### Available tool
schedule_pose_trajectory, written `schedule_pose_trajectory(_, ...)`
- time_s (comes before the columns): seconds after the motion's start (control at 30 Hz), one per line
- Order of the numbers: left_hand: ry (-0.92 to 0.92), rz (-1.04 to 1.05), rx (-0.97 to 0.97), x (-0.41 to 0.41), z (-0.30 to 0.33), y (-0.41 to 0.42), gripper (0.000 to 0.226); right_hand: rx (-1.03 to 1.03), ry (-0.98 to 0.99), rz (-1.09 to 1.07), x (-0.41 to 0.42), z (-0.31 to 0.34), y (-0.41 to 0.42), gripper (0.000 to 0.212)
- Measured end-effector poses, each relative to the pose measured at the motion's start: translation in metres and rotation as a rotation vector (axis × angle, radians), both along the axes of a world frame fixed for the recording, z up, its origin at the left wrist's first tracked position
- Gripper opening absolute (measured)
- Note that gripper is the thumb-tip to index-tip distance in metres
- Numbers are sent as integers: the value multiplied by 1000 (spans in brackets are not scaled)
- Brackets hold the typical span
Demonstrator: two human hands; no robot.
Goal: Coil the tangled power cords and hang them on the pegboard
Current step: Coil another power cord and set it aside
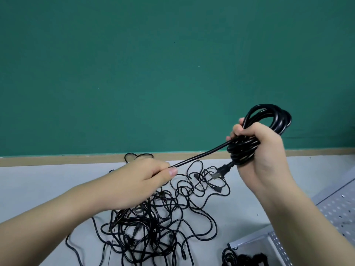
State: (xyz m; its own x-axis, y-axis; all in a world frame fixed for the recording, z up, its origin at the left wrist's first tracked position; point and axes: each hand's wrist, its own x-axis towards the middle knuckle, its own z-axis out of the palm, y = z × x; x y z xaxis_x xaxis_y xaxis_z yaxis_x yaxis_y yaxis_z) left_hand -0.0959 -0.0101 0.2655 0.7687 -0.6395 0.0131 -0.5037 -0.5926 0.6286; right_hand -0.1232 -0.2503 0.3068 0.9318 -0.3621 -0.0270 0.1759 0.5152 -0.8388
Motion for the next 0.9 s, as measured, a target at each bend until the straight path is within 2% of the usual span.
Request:
schedule_pose_trajectory(0.23,-58,-47,-114,-1,4,6,56,172,25,150,1,1,-2,9)
schedule_pose_trajectory(0.33,-99,-66,-162,-5,7,5,55,205,25,198,1,-1,-4,19)
schedule_pose_trajectory(0.4,-117,-68,-174,-5,7,6,55,148,29,241,1,-3,-4,30)
schedule_pose_trajectory(0.47,-130,-65,-177,-5,7,7,55,14,55,258,1,-7,0,20)
schedule_pose_trajectory(0.6,-176,-50,-227,-6,8,6,52,-170,77,321,-1,-15,13,27)
schedule_pose_trajectory(0.73,-195,-37,-291,-5,12,6,47,-286,127,512,-4,-24,30,56)
schedule_pose_trajectory(0.77,-182,-44,-298,-4,12,7,47,-342,135,566,-5,-27,34,53)
schedule_pose_trajectory(0.83,-139,-70,-298,-4,12,7,46,-464,113,664,-8,-31,45,26)
schedule_pose_trajectory(0.9,-115,-83,-297,-5,13,7,44,-442,118,717,-9,-34,53,17)
